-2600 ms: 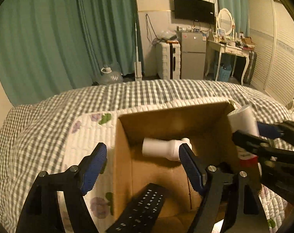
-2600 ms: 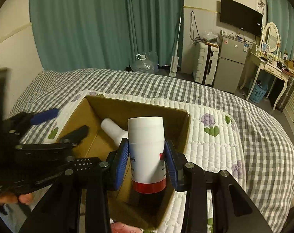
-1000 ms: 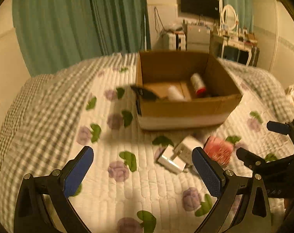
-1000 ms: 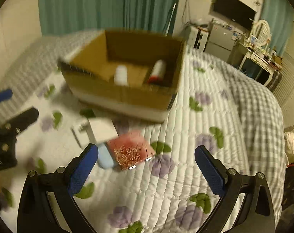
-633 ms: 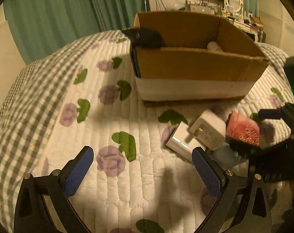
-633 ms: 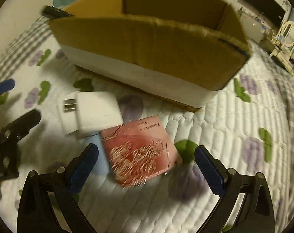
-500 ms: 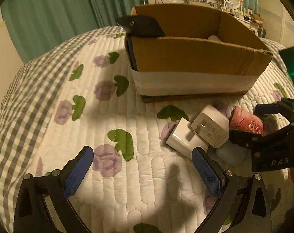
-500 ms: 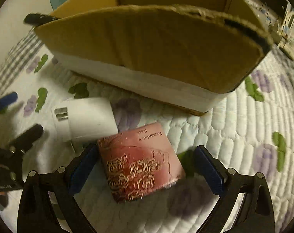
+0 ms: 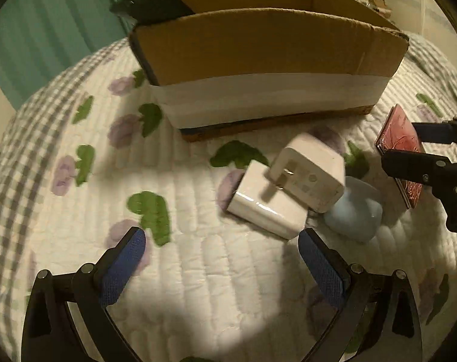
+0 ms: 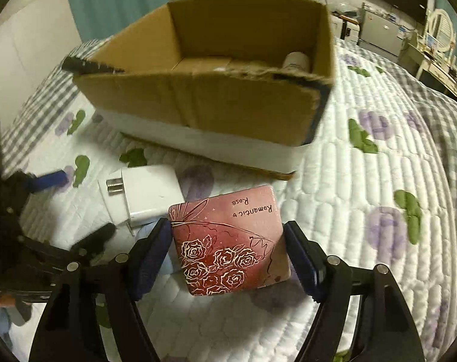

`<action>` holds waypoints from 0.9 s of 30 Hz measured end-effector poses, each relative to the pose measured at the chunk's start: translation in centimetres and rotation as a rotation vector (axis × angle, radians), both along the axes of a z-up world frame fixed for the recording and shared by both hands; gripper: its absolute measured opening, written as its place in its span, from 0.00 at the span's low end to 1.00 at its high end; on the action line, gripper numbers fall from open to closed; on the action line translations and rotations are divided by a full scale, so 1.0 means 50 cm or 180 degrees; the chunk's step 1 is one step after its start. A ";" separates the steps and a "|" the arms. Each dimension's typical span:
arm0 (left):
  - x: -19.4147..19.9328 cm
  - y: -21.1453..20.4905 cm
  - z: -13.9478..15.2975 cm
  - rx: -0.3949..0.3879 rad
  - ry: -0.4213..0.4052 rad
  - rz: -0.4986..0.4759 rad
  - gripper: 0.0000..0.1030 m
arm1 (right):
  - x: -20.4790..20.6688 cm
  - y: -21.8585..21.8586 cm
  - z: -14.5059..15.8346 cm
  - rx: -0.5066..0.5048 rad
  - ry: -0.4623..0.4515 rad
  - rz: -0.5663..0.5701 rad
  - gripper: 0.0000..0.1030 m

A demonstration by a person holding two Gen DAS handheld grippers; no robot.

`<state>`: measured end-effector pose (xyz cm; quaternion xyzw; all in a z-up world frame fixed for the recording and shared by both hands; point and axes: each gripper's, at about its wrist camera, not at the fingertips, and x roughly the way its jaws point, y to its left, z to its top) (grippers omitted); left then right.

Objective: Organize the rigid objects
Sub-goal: 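Grasp the pink rose-printed box with the right tool while the left grasps the white charger, then carry pink box and white charger into the cardboard box and release both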

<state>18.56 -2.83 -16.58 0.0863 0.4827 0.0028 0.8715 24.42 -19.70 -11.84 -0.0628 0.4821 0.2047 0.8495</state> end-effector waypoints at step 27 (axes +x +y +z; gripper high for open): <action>-0.007 -0.048 0.003 -0.0011 0.0042 -0.0322 0.60 | -0.030 -0.010 0.025 0.0039 -0.0112 -0.0161 0.73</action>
